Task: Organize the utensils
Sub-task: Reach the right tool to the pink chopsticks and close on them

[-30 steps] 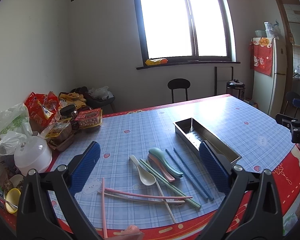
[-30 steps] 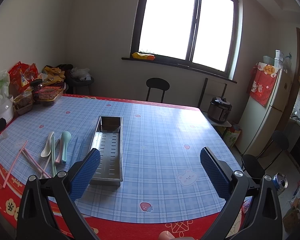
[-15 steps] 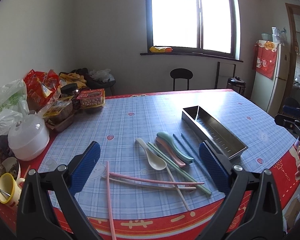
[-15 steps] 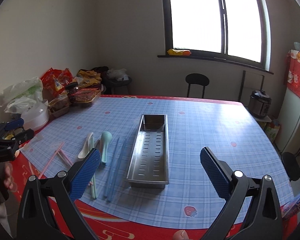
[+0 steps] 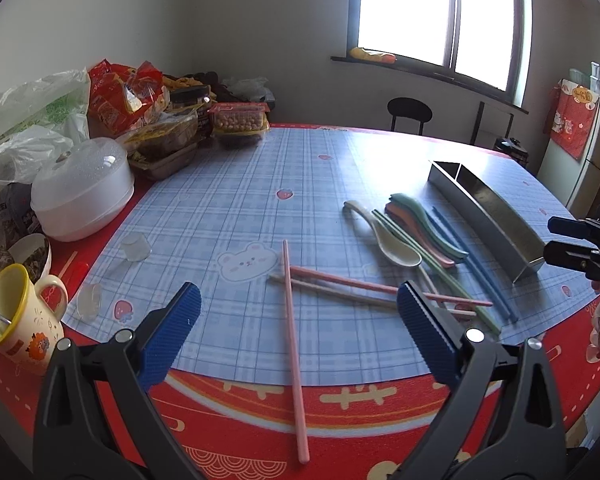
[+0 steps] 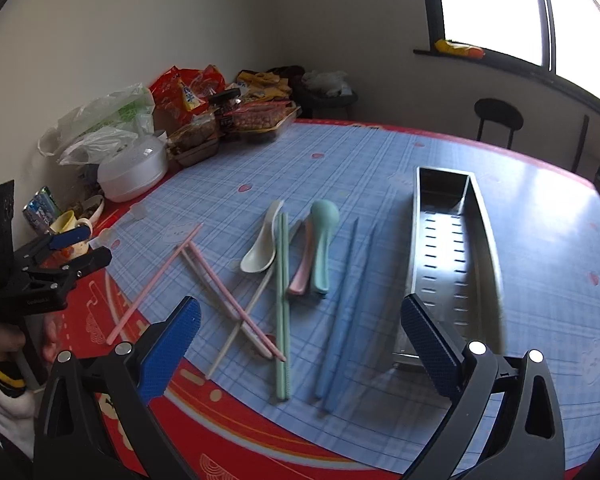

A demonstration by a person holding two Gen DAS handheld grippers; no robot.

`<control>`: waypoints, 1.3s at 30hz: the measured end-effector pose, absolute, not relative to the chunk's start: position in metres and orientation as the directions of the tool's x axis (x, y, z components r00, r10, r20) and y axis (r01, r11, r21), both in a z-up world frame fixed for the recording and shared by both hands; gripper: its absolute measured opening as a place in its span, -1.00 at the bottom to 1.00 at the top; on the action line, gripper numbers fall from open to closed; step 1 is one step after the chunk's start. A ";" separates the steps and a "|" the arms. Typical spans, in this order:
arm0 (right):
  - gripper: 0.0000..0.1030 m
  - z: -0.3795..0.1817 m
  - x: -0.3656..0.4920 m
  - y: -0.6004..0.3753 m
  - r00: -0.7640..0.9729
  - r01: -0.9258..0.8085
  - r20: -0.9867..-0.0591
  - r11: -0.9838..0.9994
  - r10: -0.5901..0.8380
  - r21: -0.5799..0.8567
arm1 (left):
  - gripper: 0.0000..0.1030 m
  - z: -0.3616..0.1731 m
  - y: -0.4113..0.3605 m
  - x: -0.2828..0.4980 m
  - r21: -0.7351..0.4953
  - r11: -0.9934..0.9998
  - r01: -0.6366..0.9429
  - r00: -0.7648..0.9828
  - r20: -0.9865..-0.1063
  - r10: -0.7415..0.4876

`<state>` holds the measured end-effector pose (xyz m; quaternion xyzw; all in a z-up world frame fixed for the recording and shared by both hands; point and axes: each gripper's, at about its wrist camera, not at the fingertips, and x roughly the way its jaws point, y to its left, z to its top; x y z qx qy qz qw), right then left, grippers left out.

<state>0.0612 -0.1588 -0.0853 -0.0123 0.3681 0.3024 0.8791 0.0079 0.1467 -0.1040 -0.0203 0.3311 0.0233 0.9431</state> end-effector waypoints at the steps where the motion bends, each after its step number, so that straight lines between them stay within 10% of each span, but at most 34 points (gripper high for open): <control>1: 0.90 -0.090 0.065 -0.153 0.529 -0.548 -0.660 0.808 0.534 0.215 | 0.86 -0.109 0.150 0.008 -0.027 0.998 -0.057 0.774 -0.633 0.027; 6: 0.84 -0.105 0.076 -0.120 0.451 -0.631 -0.678 0.745 0.580 0.218 | 0.48 -0.128 0.160 0.016 -0.064 0.997 -0.034 0.740 -0.673 -0.018; 18: -0.64 -0.135 0.097 -0.029 0.261 -0.796 -0.785 0.585 0.562 0.154 | -0.20 -0.157 0.167 0.038 -0.090 0.996 0.004 0.695 -0.716 -0.068; 39: -0.71 -0.159 0.122 -0.008 0.073 -0.772 -0.809 0.547 0.583 0.325 | -0.27 -0.167 0.166 0.042 -0.136 0.990 0.047 0.678 -0.724 -0.132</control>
